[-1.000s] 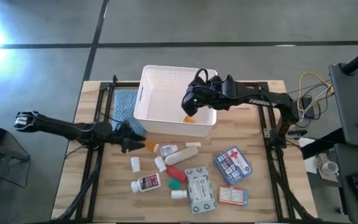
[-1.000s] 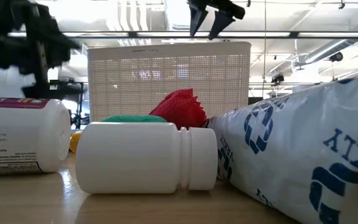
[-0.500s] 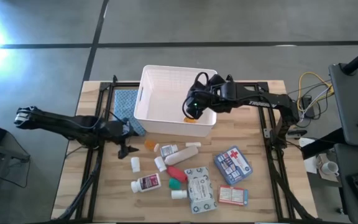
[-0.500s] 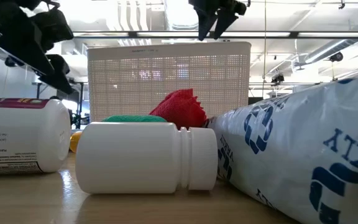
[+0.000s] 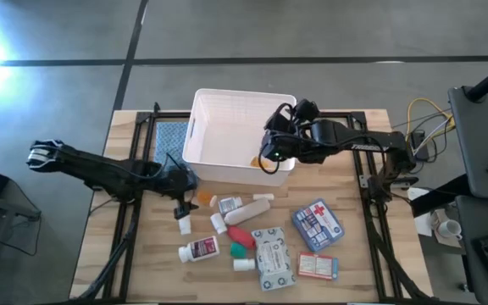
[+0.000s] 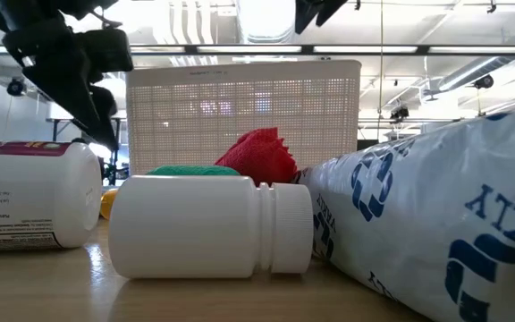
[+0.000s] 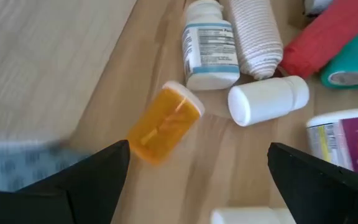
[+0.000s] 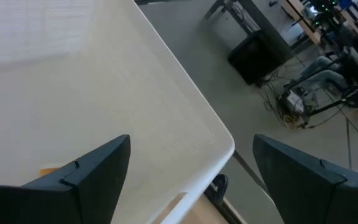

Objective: Pick & place medical supplies in basket/bin
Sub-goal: Put the orange pill bottle into the white container

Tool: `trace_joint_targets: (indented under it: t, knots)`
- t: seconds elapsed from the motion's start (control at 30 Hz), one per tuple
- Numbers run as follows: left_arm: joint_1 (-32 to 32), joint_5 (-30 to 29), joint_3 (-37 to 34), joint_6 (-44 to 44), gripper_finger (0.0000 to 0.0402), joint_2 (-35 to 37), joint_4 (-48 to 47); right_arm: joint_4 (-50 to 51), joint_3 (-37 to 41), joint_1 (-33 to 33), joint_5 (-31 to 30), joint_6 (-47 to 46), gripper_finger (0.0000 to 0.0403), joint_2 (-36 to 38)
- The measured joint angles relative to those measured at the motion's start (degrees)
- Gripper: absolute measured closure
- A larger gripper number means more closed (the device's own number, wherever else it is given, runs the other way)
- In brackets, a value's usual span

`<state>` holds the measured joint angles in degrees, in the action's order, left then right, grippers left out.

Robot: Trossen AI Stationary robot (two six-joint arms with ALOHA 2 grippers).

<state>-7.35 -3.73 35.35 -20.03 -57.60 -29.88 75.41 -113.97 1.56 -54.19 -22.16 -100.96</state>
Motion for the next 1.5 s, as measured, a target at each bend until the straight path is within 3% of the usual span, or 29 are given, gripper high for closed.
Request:
trace_joint_targets:
  t: [0.2, 0.47, 1.1, 1.5]
  knots:
    - [-0.24, -1.22, 0.86, 17.33, 0.0043, -2.83, 2.27, 0.79, 0.00, 1.31, -0.04, -0.25, 0.0076, 2.26]
    - [-0.24, -1.24, -1.76, 23.11, 0.0043, -6.73, 4.24, 0.97, 0.15, 3.19, -0.02, -1.65, 0.0076, 4.77]
    - [0.00, -1.04, -1.90, 21.60, 0.0043, -23.39, 12.15, 1.08, 1.82, 3.43, 0.00, -3.38, 0.0076, 5.11]
    - [-0.09, 0.75, -0.20, 11.40, 0.0043, -23.77, 11.27, 1.09, 4.62, 3.43, 0.02, -4.89, 0.0076, 5.13]
